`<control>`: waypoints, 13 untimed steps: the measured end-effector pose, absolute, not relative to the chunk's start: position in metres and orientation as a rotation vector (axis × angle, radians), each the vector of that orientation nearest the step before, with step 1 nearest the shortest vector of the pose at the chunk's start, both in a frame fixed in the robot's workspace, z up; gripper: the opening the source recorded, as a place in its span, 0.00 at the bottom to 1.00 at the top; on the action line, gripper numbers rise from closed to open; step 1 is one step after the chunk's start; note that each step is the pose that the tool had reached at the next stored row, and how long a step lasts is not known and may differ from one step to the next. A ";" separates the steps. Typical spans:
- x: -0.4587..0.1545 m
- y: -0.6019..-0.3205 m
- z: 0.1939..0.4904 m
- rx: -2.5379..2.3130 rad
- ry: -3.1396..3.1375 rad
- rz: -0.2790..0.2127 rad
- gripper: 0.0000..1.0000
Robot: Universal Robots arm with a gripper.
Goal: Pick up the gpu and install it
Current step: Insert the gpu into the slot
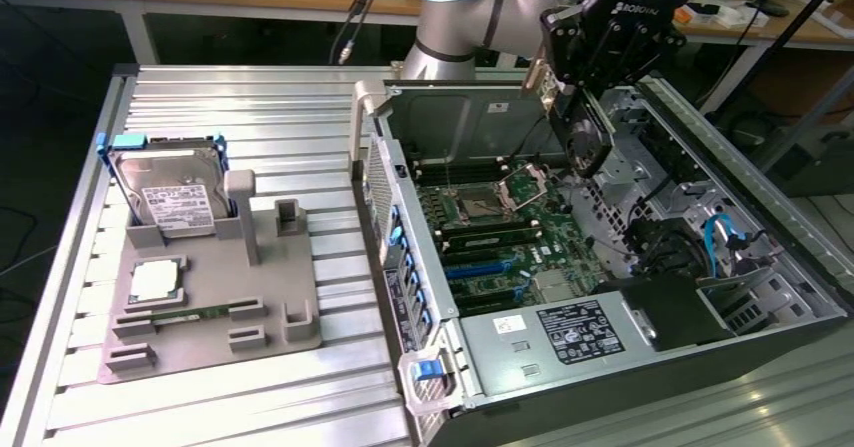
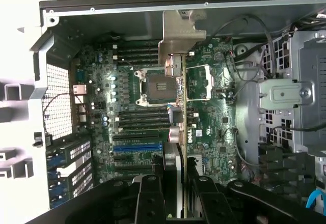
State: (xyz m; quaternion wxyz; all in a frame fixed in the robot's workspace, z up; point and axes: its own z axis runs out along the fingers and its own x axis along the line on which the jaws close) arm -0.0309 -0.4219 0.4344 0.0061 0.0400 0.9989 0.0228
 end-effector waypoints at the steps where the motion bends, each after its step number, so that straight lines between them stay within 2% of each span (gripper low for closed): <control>1: -0.031 -0.422 0.434 0.148 3.125 0.071 0.27; 13: -0.031 -0.422 0.426 0.438 3.093 0.069 0.27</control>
